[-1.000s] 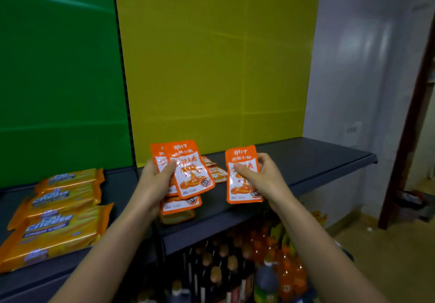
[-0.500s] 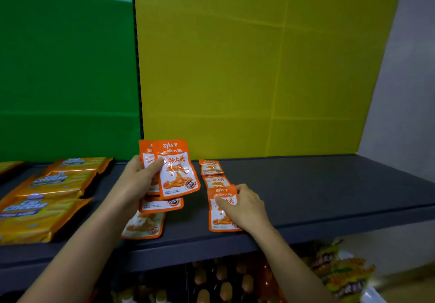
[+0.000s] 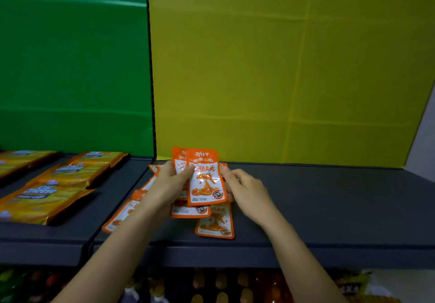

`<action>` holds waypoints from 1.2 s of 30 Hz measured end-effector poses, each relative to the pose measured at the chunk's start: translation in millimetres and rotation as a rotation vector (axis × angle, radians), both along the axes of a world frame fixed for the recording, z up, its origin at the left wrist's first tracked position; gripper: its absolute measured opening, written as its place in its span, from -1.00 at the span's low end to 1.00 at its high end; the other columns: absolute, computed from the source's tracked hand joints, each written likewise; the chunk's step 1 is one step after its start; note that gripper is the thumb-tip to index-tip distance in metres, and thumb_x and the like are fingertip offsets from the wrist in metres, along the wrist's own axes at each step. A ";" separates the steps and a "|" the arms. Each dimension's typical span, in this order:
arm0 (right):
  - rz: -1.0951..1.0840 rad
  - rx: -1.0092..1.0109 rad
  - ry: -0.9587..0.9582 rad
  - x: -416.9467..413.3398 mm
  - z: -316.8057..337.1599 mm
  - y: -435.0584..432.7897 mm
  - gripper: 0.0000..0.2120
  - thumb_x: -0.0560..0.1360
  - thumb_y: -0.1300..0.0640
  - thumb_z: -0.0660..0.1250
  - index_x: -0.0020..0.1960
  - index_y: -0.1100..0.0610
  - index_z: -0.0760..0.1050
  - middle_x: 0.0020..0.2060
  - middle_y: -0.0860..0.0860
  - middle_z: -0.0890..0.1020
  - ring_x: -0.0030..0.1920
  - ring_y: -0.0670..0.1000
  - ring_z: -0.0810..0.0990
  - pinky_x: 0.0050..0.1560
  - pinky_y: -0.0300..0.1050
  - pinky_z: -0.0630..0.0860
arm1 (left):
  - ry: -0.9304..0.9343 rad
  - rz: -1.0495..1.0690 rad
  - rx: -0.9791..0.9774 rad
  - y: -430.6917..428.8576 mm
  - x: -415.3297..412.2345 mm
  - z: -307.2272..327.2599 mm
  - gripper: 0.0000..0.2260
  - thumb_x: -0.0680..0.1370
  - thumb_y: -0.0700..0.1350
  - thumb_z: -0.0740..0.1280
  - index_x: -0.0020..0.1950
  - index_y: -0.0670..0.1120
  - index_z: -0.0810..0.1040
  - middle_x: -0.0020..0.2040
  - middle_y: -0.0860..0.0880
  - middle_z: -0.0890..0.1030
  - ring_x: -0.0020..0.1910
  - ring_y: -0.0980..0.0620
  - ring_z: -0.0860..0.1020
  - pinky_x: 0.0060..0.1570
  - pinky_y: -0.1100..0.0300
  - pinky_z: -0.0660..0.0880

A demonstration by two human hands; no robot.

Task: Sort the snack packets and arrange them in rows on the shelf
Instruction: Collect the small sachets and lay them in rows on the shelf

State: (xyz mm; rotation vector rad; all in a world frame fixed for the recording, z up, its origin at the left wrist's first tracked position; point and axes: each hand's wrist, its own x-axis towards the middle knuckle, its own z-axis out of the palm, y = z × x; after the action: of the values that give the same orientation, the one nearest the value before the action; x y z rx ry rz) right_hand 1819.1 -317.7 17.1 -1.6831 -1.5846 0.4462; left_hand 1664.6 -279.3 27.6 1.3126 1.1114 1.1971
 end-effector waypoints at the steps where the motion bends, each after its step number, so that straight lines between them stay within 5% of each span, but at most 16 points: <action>1: 0.019 0.007 0.043 2.0 0.8 6.8 -0.59 0.47 -0.35 0.08 0.02 -0.09 0.49 0.00 -0.08 0.65 0.06 0.00 0.60 0.15 0.03 0.51 | -0.011 -0.004 0.010 2.0 8.5 1.3 -0.81 0.56 -0.10 0.27 0.15 -0.12 0.45 -0.03 -0.13 0.64 -0.22 -0.02 0.62 -0.29 0.13 0.56; 4: -0.034 0.074 0.080 12.0 -0.8 24.9 -0.67 0.38 -0.32 0.27 -0.08 -0.08 0.45 -0.08 -0.05 0.68 -0.04 -0.01 0.66 0.05 0.08 0.57 | -0.064 -0.048 0.056 10.5 32.3 7.4 -0.96 0.57 -0.16 0.27 -0.08 -0.05 0.48 -0.14 -0.09 0.63 -0.37 0.09 0.61 -0.41 0.25 0.58; 7: -0.004 0.095 0.251 23.9 2.1 35.1 -0.76 0.45 -0.12 0.35 -0.05 0.02 0.45 -0.05 0.03 0.68 -0.03 0.03 0.67 0.07 0.09 0.57 | -0.085 -0.107 0.054 20.0 46.9 11.8 -0.90 0.61 -0.15 0.18 -0.04 -0.07 0.48 -0.21 -0.05 0.61 -0.50 0.19 0.60 -0.48 0.33 0.56; 10: -0.012 0.149 0.355 43.6 6.3 47.1 -0.86 0.49 0.03 0.35 -0.06 0.07 0.45 -0.04 0.09 0.67 -0.01 0.08 0.66 0.11 0.06 0.56 | -0.057 -0.091 0.054 35.8 52.0 14.9 -0.87 0.61 -0.18 0.16 0.07 -0.14 0.48 -0.27 -0.03 0.61 -0.50 0.16 0.59 -0.46 0.29 0.55; 14: -0.185 0.126 0.386 86.3 1.9 77.0 -0.89 0.52 0.13 0.30 -0.01 0.14 0.43 0.04 0.17 0.63 0.08 0.16 0.60 0.07 -0.03 0.48 | -0.044 0.013 0.012 56.9 44.0 23.9 -0.83 0.60 -0.16 0.19 -0.18 -0.09 0.46 -0.32 -0.04 0.57 -0.43 0.06 0.56 -0.32 0.19 0.50; 18: -0.249 -0.146 0.142 115.7 -23.9 106.4 -0.87 0.51 0.15 0.24 -0.06 0.19 0.52 0.12 0.15 0.61 0.13 0.16 0.57 0.02 -0.08 0.44 | 0.045 -0.006 -0.040 65.5 46.5 23.7 -0.89 0.59 -0.15 0.22 -0.09 -0.14 0.47 -0.25 -0.09 0.56 -0.33 -0.01 0.53 -0.29 0.16 0.48; 21: -0.306 -0.237 -0.047 122.9 -29.1 117.3 -0.70 0.51 0.03 0.22 0.10 0.20 0.51 0.16 0.16 0.58 0.17 0.19 0.54 0.06 -0.07 0.44 | 0.095 -0.002 -0.045 70.3 52.8 19.3 -0.90 0.59 -0.14 0.23 -0.08 -0.14 0.47 -0.23 -0.08 0.57 -0.31 0.00 0.54 -0.27 0.17 0.49; 36: -0.422 -0.192 -0.408 128.2 -24.0 121.0 -0.46 0.53 -0.17 0.16 0.27 0.25 0.42 0.24 0.19 0.50 0.25 0.21 0.47 0.15 0.00 0.44 | 0.191 0.035 -0.095 68.0 77.5 6.7 -0.71 0.55 -0.06 0.29 0.22 -0.17 0.41 0.05 -0.18 0.62 -0.14 -0.09 0.61 -0.10 0.02 0.56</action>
State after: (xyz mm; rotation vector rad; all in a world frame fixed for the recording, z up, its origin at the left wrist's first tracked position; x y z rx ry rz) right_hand 1947.3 -196.7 -6.8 -2.3007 -1.4303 0.0361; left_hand 1742.1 -211.3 34.3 1.3597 1.3172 1.0473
